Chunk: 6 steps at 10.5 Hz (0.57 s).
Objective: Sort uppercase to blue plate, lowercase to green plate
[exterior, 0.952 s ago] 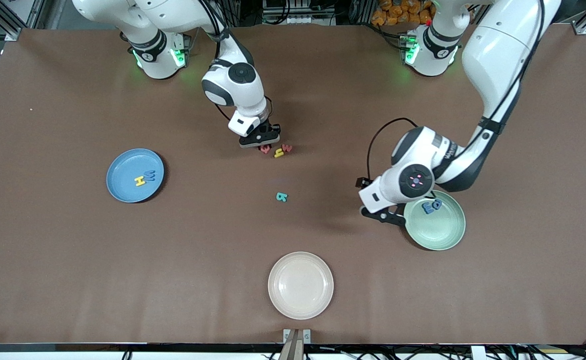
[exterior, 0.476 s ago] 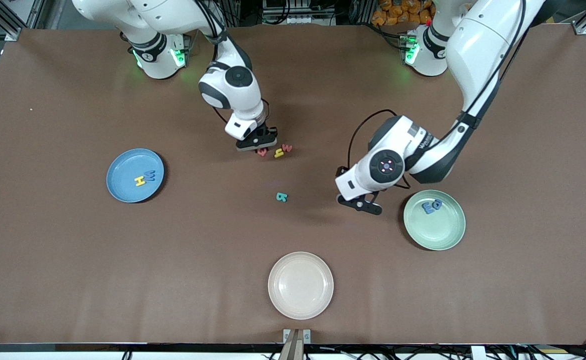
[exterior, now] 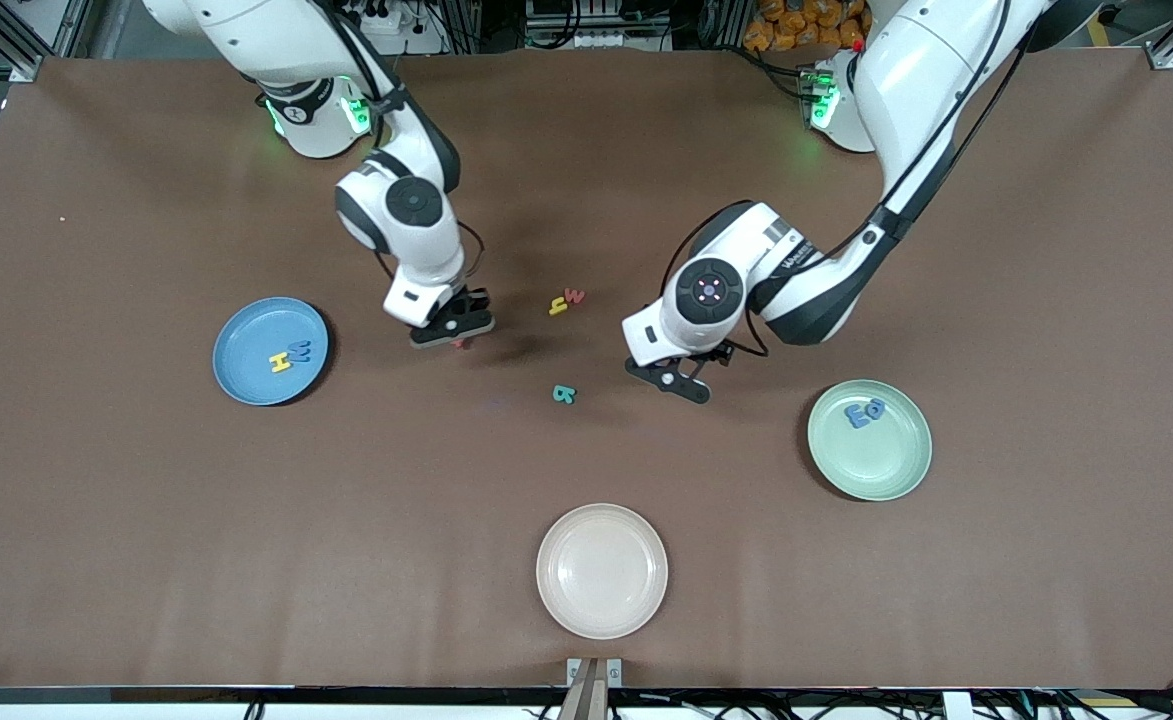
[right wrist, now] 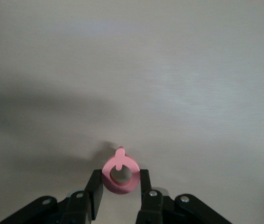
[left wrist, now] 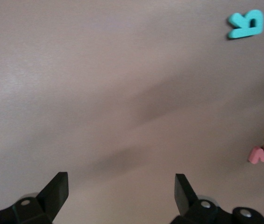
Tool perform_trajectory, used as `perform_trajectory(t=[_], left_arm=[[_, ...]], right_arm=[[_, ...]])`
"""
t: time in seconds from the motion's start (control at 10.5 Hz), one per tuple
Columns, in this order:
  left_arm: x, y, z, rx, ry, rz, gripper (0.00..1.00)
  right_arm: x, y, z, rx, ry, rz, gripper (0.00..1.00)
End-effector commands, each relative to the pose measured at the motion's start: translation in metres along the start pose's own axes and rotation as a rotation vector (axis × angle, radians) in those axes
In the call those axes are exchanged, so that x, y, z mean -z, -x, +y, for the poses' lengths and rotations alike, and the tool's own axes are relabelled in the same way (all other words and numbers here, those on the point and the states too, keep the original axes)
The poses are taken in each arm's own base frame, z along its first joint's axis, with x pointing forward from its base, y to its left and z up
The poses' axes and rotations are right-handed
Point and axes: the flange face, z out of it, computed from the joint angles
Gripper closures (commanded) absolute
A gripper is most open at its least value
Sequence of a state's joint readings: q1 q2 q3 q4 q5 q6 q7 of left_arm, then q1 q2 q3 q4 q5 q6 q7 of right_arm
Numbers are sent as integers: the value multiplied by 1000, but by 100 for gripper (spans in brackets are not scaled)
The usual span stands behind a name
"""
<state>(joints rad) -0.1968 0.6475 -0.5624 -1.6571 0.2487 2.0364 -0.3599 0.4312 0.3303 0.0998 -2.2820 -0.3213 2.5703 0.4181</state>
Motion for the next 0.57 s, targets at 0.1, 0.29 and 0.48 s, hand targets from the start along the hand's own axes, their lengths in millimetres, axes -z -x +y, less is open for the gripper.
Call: perform_trajectory(t=[0.1,0.29,0.48], left_arm=[[9,7,48,-72,-23,54,0],[-2,8,80,-152,-33,98,0],[-14,5,98,-271,-77,163,0]], right_arm=[[20,3,79,128,49,-86,68],[13,11,138,188,53,-138,68],[2,27,197,239,-1,-220,68]])
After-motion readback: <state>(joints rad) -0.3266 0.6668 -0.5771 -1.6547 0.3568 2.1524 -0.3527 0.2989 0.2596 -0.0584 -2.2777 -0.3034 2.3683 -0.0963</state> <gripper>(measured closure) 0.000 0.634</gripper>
